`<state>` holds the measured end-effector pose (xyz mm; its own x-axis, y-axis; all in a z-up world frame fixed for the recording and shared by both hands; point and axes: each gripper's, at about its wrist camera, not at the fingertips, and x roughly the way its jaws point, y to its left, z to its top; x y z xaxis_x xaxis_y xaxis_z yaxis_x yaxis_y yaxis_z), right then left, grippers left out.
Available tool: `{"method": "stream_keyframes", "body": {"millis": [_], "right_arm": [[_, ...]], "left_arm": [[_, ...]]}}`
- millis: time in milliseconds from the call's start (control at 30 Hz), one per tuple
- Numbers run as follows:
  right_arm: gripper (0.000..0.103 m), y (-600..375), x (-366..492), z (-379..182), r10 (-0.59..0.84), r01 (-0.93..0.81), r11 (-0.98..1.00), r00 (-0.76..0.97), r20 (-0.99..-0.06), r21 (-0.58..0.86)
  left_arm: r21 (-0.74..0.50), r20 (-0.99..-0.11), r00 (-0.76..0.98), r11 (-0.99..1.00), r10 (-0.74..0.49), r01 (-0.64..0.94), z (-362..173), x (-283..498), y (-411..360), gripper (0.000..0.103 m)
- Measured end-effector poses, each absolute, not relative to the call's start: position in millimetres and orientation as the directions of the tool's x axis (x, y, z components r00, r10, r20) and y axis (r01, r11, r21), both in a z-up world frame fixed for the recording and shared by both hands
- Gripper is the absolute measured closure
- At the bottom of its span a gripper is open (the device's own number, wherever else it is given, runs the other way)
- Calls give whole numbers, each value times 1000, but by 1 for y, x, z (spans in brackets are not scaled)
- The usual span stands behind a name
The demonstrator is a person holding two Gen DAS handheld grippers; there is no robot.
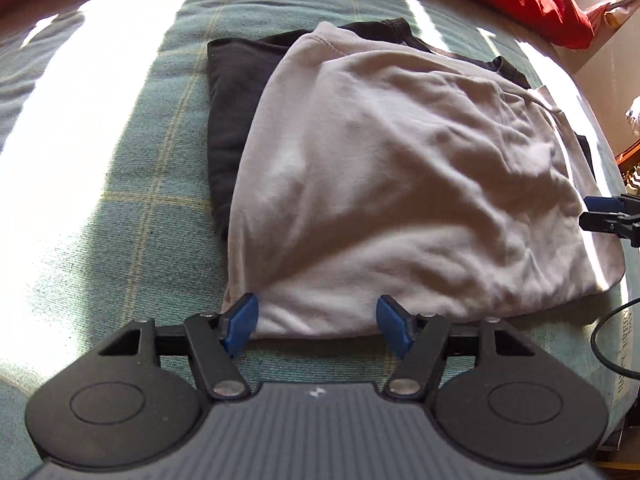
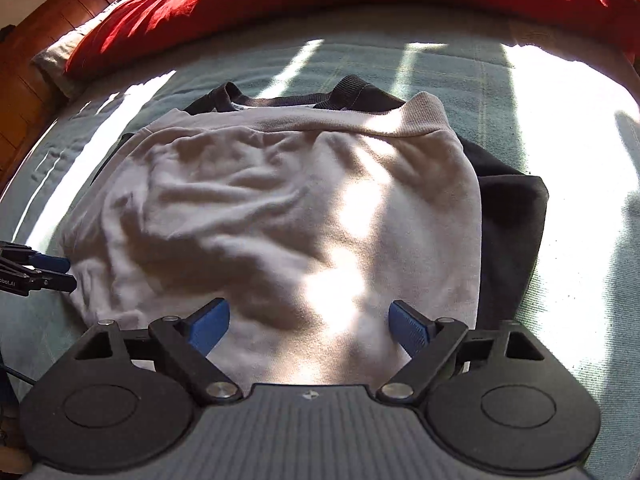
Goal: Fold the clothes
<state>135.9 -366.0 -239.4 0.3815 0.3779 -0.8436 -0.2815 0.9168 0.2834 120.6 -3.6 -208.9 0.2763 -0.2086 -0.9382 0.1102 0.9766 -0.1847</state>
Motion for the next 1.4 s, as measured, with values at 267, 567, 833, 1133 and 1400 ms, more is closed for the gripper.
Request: {"method": "stream_keyframes", "body": {"millis": [267,567,833,1133,1400], "right_arm": [[11,-353,123,-234,368,-345,909,403,-838,233],[10,-338,110,-221,280,-284,944,430,-858,166],[9,-307,120,-236,228,-204,967,432,-873,151],[0,-289,115,-258,158,-180,980,421,-893,89],[0,-285,114,-260,135,-170,983,424,-896,68]], "left_arm": [[-145,-916,341,967,-212,211,-203,142,-18,33],[-168,-904,340,947,-259,275,-185,157,-15,33],[-248,-859,383,930,-341,271,-194,199,-4,33],[-349,-823,391,910,-412,224,-211,208,15,33],[-412,-730,476,871,-491,267,-203,246,9,32]]}}
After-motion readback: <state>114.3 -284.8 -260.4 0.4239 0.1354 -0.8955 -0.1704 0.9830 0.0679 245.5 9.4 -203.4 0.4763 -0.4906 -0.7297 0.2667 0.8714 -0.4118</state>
